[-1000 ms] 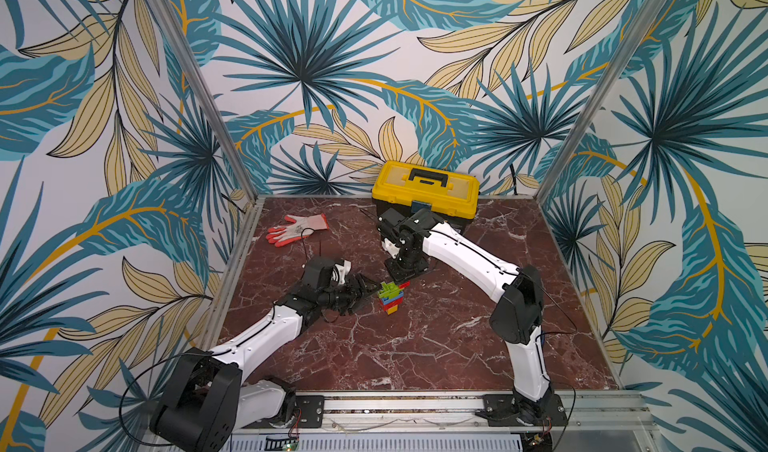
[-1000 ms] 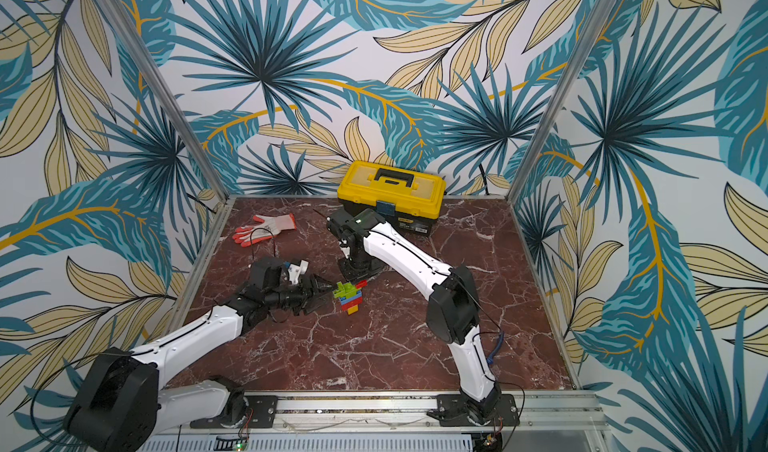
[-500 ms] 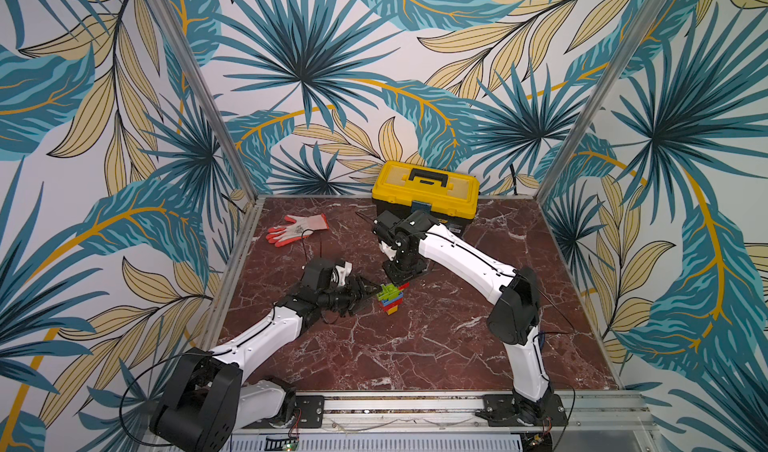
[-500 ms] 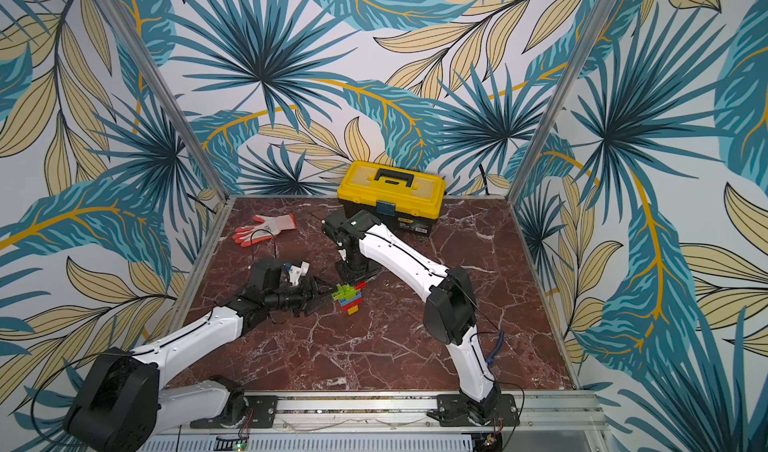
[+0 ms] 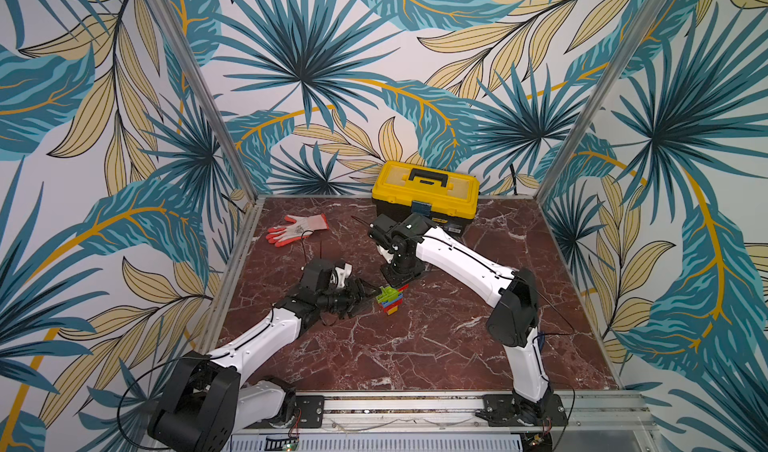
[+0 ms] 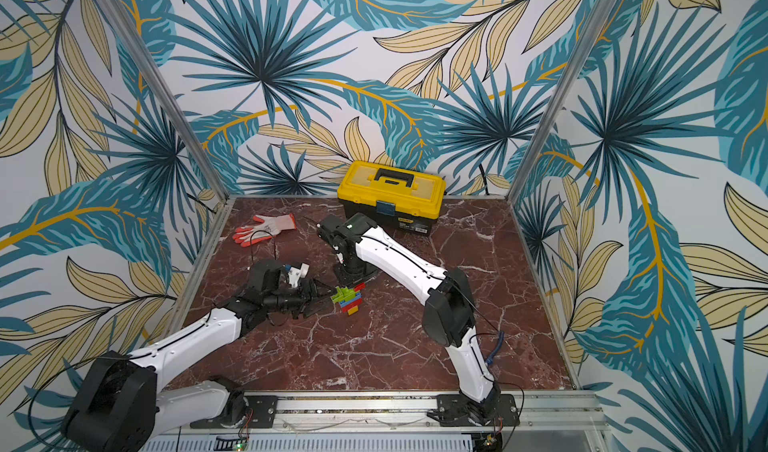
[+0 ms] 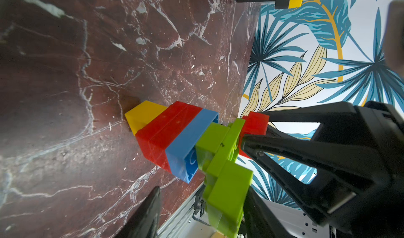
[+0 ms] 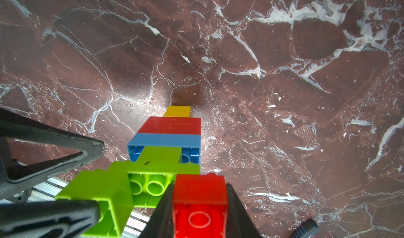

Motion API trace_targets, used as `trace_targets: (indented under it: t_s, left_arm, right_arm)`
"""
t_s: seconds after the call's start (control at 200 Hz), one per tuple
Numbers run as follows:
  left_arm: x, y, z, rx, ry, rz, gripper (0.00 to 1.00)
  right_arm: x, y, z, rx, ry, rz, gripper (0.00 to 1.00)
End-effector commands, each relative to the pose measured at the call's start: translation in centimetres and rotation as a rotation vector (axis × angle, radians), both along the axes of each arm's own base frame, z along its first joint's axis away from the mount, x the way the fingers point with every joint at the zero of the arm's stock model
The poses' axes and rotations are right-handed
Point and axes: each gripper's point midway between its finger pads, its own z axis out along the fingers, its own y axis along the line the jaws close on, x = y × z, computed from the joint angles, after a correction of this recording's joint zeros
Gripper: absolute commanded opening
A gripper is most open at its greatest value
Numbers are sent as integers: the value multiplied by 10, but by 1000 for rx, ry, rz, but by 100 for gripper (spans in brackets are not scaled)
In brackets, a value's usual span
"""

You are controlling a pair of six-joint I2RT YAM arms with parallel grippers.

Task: Assemble a carrot with lego
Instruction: Assemble the lego brick with the lego brick.

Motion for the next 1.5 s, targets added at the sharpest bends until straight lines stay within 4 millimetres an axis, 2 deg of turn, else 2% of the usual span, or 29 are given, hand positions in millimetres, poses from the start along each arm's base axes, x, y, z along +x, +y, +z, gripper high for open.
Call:
trace_targets:
  t_s: [0.0, 0.16, 0.586, 0.941, 1.497]
  left_arm:
    - [-11, 16, -27, 112, 99, 31, 60]
    - [-12, 16, -26, 114, 102, 28, 60]
    - [-9, 14, -17, 106, 77, 17, 61]
    - [-7, 13, -4, 104, 48, 6, 67]
    - [5, 8, 34, 72, -70, -8, 81]
  right_arm:
    - [-34, -7, -64, -122, 204, 14, 26]
    - [-35, -5, -66, -111, 206, 8, 26]
    - [-21, -6, -28, -72, 119, 0, 31]
    - [-19, -4, -22, -61, 115, -5, 39]
    - [-11, -3, -9, -43, 88, -13, 45]
